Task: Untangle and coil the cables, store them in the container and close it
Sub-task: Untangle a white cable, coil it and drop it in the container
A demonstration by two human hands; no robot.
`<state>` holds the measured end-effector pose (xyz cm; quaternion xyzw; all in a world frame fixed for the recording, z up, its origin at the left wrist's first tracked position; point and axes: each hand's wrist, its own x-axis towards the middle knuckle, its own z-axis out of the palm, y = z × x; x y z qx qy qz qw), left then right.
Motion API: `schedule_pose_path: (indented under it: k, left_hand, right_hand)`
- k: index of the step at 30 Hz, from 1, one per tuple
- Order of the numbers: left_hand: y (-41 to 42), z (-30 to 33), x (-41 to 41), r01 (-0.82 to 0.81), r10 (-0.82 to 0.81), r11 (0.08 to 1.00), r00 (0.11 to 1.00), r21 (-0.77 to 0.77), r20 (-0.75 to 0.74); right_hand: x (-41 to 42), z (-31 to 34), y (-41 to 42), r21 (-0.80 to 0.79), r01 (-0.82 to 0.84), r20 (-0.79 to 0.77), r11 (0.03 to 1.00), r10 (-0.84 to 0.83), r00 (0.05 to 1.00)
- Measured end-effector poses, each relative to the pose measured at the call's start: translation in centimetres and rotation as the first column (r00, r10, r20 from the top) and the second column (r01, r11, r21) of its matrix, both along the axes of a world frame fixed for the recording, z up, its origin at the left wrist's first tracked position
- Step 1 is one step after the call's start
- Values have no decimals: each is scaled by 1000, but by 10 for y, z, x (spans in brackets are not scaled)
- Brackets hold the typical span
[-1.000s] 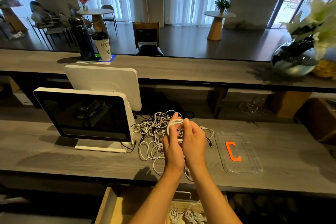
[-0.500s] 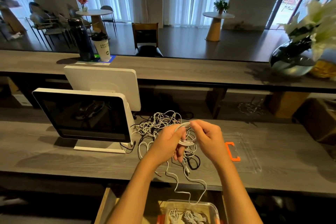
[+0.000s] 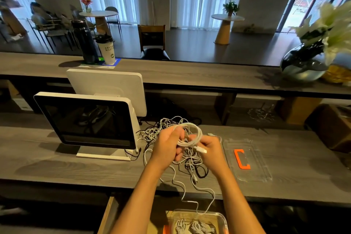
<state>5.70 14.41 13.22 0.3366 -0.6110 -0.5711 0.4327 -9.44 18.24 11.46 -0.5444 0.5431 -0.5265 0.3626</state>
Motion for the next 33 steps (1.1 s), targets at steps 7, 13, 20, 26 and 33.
schedule_pose_path:
  k: [7, 13, 20, 26, 33]
  left_hand:
    - [-14, -20, 5, -446, 447, 893, 862, -60, 239]
    - [-25, -25, 18, -560, 586, 804, 693, -199, 419]
    - [-28, -23, 20, -402, 449, 888, 646, -225, 618]
    - [-25, -6, 15, -207, 310, 951, 656, -231, 688]
    - [-12, -5, 16, 106, -63, 993, 861, -58, 505]
  right_hand:
    - [32, -16, 4, 159, -112, -319, 981, 159, 934]
    - [42, -3, 8, 145, -222, -554, 964, 265, 789]
    - [26, 0, 5, -446, -115, -734, 888, -290, 614]
    - [22, -1, 6, -431, -101, -646, 897, -228, 729]
    - [8, 19, 4, 44, 39, -114, 998, -34, 993]
